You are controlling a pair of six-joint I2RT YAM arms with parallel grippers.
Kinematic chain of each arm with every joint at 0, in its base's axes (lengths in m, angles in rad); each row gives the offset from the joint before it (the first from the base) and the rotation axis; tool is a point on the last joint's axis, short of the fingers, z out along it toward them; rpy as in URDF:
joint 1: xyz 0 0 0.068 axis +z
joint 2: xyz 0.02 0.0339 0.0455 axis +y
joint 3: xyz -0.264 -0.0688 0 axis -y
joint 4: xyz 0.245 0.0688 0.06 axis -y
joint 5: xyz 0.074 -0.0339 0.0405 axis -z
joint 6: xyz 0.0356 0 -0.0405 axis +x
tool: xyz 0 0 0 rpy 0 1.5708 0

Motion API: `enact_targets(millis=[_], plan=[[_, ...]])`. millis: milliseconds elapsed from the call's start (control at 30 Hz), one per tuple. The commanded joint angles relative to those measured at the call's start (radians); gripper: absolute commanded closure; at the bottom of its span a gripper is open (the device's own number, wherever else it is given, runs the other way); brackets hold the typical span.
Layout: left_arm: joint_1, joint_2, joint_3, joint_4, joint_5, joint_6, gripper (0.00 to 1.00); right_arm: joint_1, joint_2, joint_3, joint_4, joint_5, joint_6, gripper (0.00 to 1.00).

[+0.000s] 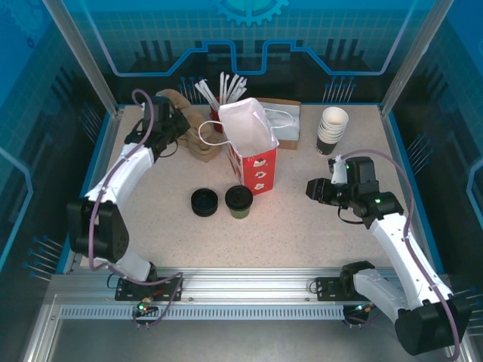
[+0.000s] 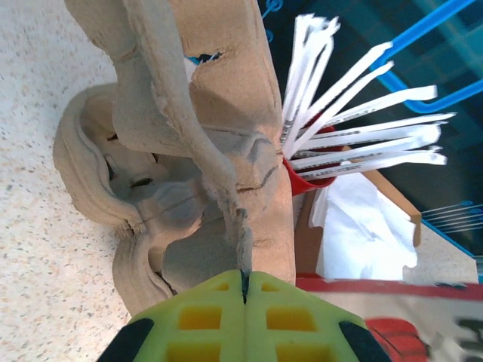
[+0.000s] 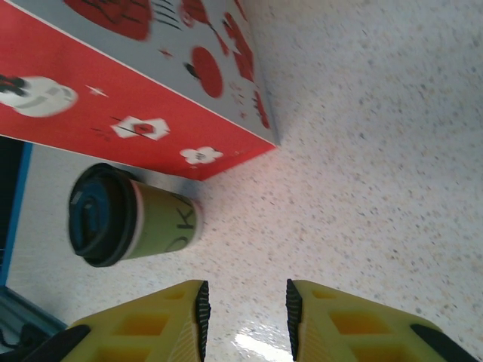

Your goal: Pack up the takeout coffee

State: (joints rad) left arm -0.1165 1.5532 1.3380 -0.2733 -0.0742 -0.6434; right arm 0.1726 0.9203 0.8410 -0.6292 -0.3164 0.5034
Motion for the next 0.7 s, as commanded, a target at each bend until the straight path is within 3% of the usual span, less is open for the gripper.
enact_targets(millis=[0,167,300,533,667], plan=[[0.009,-0.114,0.039,-0.094,0.003,0.088,1.00,-0.015,-0.011,0.081,-0.014,-0.081,-0.015,0.63],[0.009,-0.270,0.090,-0.217,0.022,0.175,1.00,-0.016,-0.005,0.185,0.028,-0.194,-0.006,0.61],[0.007,-0.357,0.152,-0.300,0.099,0.243,1.00,-0.015,0.029,0.286,0.067,-0.310,0.001,0.60],[-0.015,-0.441,0.220,-0.344,0.401,0.268,1.00,0.030,0.152,0.476,0.136,-0.510,0.017,0.58],[-0.069,-0.477,0.195,-0.286,0.543,0.261,1.00,0.088,0.226,0.564,0.169,-0.582,0.026,0.58]])
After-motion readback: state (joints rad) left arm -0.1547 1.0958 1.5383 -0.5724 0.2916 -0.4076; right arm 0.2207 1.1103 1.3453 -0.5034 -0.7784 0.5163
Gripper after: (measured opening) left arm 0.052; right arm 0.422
